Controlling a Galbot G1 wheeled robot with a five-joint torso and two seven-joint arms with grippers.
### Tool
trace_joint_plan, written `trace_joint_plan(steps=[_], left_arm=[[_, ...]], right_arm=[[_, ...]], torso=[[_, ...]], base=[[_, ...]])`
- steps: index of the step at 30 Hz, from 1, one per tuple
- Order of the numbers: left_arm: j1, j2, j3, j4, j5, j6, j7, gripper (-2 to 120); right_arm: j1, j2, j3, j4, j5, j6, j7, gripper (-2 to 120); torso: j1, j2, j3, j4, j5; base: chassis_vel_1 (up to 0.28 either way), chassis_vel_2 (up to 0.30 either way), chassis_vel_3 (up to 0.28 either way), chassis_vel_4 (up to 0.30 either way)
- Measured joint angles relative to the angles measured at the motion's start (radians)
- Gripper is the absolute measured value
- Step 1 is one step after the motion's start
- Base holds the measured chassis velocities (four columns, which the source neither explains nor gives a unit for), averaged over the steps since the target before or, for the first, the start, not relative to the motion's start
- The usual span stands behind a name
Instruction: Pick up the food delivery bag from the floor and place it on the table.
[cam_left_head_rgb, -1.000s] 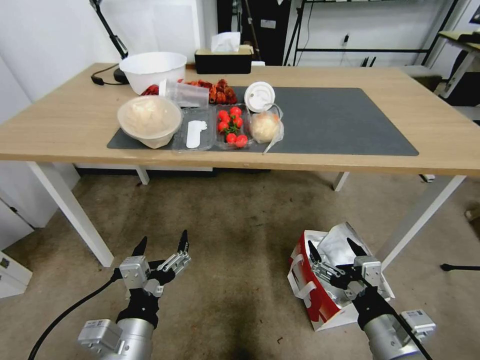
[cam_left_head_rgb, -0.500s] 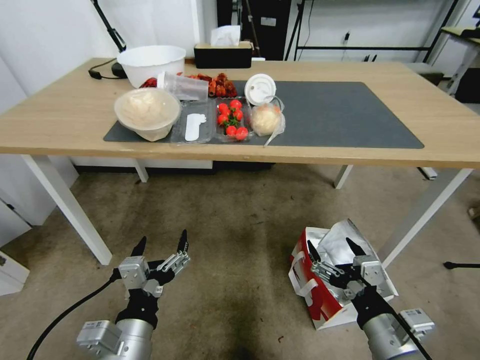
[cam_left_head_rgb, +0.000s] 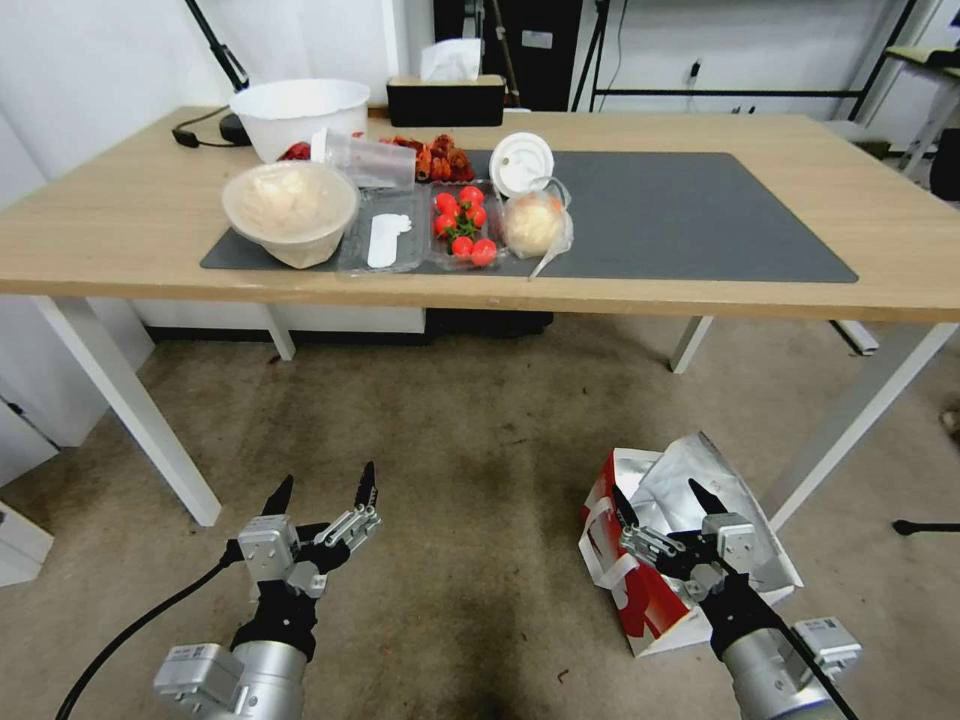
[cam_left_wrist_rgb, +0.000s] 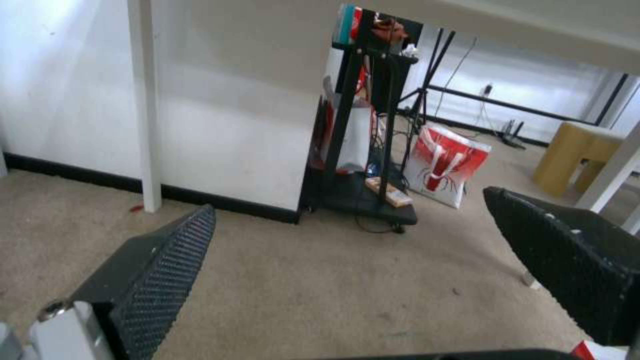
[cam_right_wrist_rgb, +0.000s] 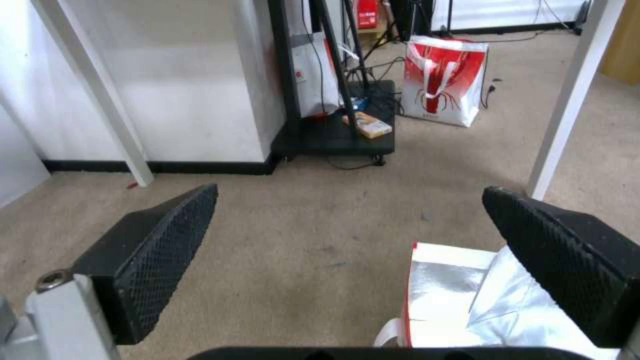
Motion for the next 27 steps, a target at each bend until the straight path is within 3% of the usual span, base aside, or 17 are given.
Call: trace_joint_plan(steps=[27], left_arm=[[-0.013, 0.004, 0.000, 0.010, -0.001, -0.003, 0.004, 100]], right_arm=[[0.008, -0.003, 0.002, -0.005, 0.001, -0.005, -0.001, 100]], torso=[[-0.028, -0.107, -0.079, 0.0000, -0.0001]], base=[[0.000, 0.000, 0.000, 0.000]])
